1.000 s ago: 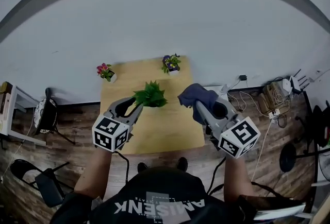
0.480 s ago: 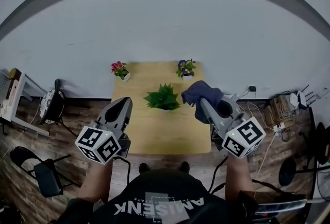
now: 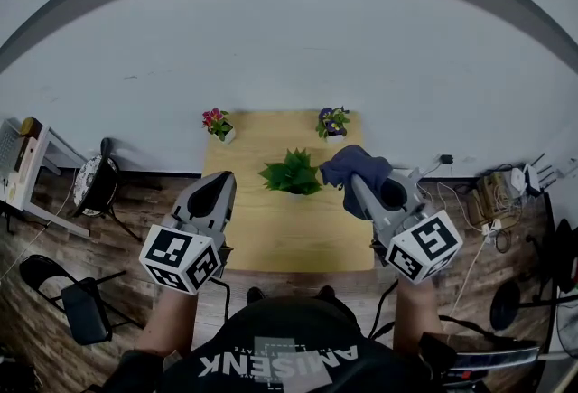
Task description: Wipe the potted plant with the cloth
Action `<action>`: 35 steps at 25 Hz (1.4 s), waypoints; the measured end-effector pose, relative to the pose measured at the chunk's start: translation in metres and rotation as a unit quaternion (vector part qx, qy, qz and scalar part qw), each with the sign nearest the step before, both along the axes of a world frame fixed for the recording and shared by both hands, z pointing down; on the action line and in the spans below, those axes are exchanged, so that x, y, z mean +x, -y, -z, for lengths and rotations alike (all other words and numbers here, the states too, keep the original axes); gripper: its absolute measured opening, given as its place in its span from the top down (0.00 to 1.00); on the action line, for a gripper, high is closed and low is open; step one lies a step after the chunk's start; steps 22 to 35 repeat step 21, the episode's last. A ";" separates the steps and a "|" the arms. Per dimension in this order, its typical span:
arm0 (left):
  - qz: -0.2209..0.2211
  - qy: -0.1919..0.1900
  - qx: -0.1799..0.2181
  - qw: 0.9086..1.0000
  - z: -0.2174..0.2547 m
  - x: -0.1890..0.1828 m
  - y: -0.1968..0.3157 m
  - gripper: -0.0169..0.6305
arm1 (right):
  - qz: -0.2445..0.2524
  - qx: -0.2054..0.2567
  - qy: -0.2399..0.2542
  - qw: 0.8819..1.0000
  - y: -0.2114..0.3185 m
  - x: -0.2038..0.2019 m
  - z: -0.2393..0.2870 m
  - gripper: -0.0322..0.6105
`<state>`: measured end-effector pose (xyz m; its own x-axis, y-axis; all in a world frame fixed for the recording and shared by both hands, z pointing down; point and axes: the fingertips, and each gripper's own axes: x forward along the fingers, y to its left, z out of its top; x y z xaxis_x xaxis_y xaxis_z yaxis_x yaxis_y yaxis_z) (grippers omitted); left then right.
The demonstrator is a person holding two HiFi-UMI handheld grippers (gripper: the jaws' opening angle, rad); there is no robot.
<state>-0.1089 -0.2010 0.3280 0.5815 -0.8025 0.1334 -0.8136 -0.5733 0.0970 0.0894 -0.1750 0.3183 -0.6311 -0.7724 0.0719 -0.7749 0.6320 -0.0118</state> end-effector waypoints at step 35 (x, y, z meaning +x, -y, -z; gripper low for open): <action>-0.007 -0.005 0.023 1.000 0.009 0.008 -0.006 0.97 | -0.037 -0.013 -0.003 0.999 -0.003 0.011 -0.008 0.88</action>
